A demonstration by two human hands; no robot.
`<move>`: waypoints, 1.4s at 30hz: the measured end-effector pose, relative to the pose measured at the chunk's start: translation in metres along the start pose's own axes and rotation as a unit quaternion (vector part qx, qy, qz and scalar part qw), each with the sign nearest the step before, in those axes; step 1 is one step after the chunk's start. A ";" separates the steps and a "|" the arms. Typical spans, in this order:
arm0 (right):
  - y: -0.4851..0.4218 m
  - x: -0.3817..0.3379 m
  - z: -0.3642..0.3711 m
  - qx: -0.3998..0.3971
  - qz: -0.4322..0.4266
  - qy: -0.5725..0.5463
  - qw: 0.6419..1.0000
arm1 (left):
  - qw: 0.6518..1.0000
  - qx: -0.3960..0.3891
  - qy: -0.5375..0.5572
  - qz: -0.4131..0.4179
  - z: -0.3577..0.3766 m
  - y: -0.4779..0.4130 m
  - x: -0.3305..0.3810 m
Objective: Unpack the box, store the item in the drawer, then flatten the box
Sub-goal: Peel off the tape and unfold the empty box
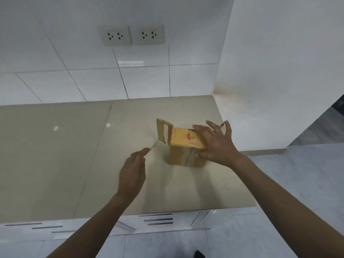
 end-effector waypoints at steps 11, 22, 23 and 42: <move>-0.001 0.003 0.003 -0.051 0.047 -0.097 0.993 | 0.935 0.022 -0.196 0.295 -0.030 -0.050 0.060; 0.001 0.007 0.004 -0.045 0.050 -0.114 0.991 | 0.955 0.000 -0.133 0.264 -0.001 -0.048 0.084; 0.001 0.007 0.005 -0.045 0.049 -0.109 0.992 | 0.954 0.003 -0.134 0.270 0.000 -0.049 0.087; -0.002 0.016 0.011 -0.053 0.070 -0.112 0.990 | 0.951 -0.045 -0.112 0.283 0.010 -0.063 0.088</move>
Point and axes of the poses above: each hand's wrist, its own y-axis away from the middle knuckle, its own z-axis out of the palm, x = y × z, the point moved 10 cm from there along -y, towards the middle knuckle, and after that the axes turned 11 degrees about -y, right-handed, at the moved point
